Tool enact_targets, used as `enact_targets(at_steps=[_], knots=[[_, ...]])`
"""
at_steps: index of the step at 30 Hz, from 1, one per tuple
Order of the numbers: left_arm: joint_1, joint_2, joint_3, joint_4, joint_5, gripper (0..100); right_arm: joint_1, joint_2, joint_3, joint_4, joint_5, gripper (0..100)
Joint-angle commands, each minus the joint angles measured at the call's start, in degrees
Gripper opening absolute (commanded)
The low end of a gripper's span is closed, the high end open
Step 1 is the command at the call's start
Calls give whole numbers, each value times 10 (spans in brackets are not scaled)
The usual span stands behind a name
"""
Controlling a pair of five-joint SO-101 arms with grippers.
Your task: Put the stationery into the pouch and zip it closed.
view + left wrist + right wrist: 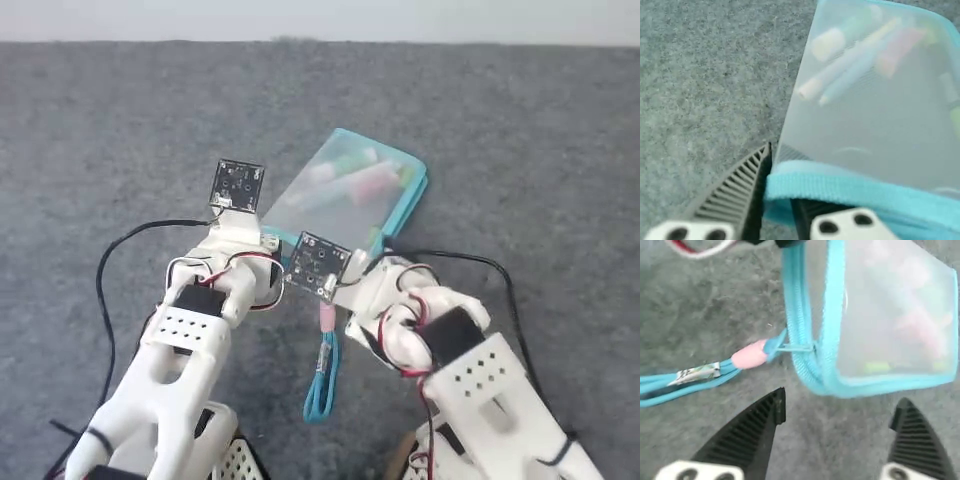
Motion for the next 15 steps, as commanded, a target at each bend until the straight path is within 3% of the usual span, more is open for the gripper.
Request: enact_targets(at_steps=[1, 13, 15], knots=[[-11, -11, -35, 5, -3, 12, 10, 51, -7, -47, 11, 369], [-7, -11, -35, 6, -4, 12, 17, 167, -47, -138, 12, 366], [-7, -11, -35, 7, -4, 12, 28, 188, -75, -139, 12, 322]])
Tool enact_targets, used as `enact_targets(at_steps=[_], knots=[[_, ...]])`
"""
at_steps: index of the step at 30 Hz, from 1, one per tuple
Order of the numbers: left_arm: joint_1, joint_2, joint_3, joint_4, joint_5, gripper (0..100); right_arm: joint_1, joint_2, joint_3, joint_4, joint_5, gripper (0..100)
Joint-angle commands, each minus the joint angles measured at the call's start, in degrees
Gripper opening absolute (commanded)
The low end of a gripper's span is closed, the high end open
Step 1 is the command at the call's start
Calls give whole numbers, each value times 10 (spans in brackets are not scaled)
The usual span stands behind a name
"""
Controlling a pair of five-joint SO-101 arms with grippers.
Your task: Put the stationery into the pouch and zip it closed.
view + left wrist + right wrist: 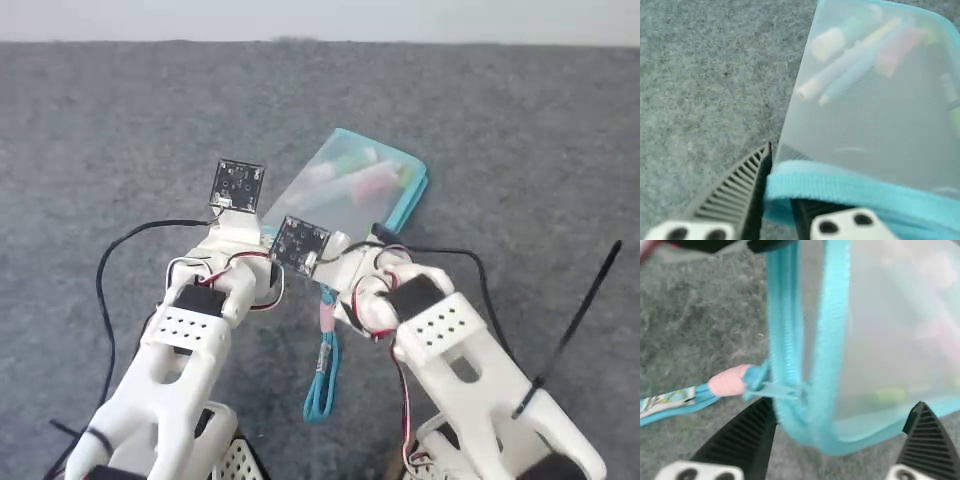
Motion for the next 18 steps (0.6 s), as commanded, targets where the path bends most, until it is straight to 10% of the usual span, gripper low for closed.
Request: enact_targets(at_steps=[1, 18], knots=[[-7, -11, -35, 12, -4, 12, 23, 23, -69, -13, 11, 285], [-28, -78, -58, 69, -8, 31, 62, 140, -157, -9, -76, 8]])
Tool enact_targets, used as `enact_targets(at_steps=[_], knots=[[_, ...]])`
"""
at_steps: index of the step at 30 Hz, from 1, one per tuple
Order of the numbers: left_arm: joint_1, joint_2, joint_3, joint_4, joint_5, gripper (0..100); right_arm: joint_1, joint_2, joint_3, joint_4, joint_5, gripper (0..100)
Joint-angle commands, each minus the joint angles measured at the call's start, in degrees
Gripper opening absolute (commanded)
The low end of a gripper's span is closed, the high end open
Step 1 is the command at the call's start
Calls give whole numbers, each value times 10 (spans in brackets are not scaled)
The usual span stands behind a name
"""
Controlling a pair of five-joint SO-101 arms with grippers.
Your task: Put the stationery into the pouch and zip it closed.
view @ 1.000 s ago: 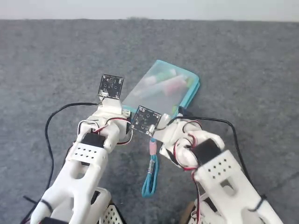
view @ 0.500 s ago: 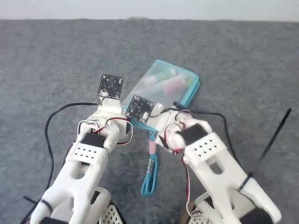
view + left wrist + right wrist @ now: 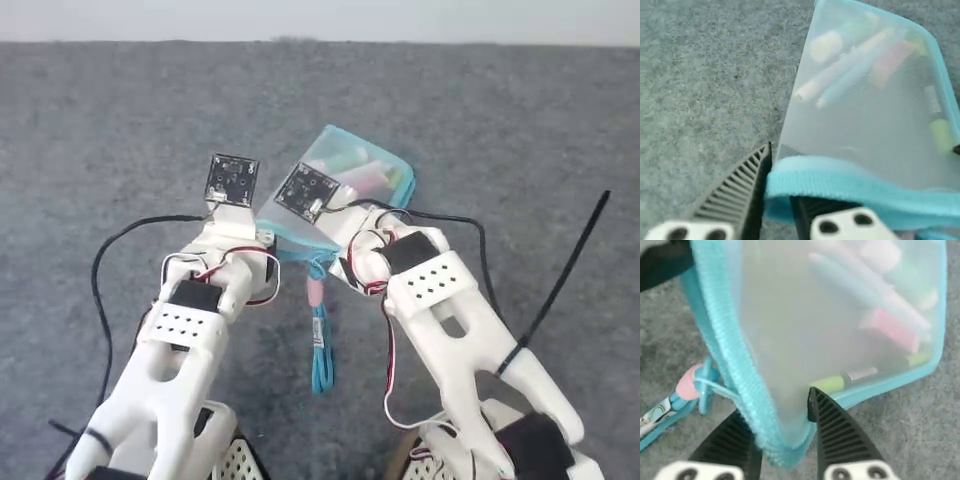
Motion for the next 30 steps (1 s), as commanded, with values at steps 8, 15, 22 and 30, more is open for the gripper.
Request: enact_targets(at_steps=[8, 15, 22, 30], knots=[[-85, -338, -14, 167, -12, 160, 15, 7, -35, -7, -51, 8], [-74, -440, 10, 216, -43, 160, 21, 7, -68, 18, -96, 7], [44, -412, 24, 233, -82, 162, 31, 1, -171, 115, -142, 7], [85, -262, 22, 164, -82, 239, -13, 0, -183, 159, -143, 7]])
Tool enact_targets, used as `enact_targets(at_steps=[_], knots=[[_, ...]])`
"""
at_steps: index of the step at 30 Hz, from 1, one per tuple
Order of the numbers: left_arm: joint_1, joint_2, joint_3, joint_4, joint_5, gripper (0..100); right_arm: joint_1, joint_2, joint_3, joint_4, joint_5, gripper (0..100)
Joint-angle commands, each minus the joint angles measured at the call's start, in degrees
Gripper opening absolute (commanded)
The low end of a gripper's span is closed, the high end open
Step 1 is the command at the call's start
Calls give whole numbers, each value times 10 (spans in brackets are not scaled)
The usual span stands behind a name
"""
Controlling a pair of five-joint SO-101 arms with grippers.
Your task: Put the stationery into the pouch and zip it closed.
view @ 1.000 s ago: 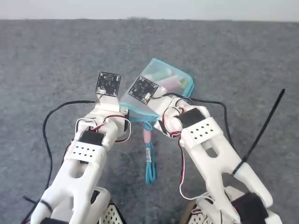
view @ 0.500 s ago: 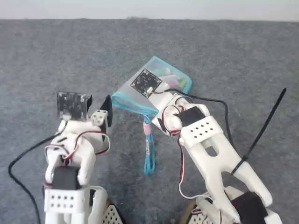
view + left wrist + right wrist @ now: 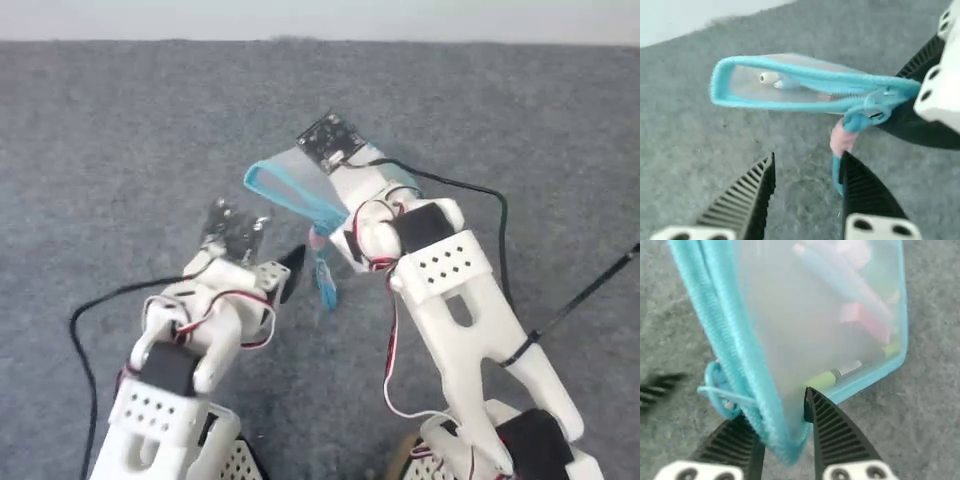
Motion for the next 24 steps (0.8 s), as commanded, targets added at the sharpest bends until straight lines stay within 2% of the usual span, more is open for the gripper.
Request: enact_targets(at_steps=[1, 12, 20, 24], knots=[[11, 70, -10, -49, -6, 240, -20, -4, -33, 16, -11, 7], [11, 119, -8, -101, -5, 239, -21, -80, -13, 50, -8, 7], [24, 117, -8, -99, -4, 239, -71, -85, 68, -8, -6, 7], [30, 117, -8, -101, -4, 177, -68, -85, 74, -10, -5, 7]])
